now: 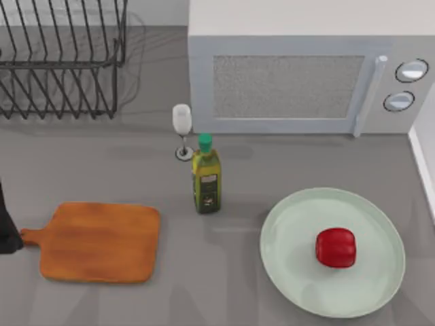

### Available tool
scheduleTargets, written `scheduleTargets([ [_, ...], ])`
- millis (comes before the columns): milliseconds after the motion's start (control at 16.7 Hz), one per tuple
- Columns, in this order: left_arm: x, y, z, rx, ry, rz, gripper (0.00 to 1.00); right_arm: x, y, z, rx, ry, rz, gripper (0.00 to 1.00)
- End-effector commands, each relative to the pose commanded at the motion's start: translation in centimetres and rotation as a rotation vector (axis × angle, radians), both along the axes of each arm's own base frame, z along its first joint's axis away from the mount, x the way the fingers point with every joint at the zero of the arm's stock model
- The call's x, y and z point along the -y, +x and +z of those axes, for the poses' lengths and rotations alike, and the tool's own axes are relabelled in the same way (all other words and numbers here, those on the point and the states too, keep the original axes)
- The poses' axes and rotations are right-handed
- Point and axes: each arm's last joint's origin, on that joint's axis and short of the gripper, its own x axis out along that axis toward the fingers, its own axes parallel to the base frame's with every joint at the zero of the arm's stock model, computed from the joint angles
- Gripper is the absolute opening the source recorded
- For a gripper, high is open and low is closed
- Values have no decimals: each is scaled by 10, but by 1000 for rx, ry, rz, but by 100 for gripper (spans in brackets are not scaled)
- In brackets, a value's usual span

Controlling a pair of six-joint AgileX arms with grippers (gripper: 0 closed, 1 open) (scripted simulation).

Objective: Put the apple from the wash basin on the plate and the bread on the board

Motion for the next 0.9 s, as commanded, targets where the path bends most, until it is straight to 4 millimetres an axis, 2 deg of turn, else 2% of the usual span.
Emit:
scheduleTargets([
  [180, -3, 9, 23, -147, 34, 19, 100, 0, 0, 0, 0, 0, 0, 100],
  [360, -9, 34, 46, -370, 69, 33, 100, 0, 0, 0, 0, 0, 0, 100],
  [660, -28, 101, 66, -771, 108, 29, 100, 0, 0, 0, 0, 0, 0, 100],
  [900, -49, 160, 58, -1061, 113, -2, 100, 0, 0, 0, 0, 0, 0, 100],
])
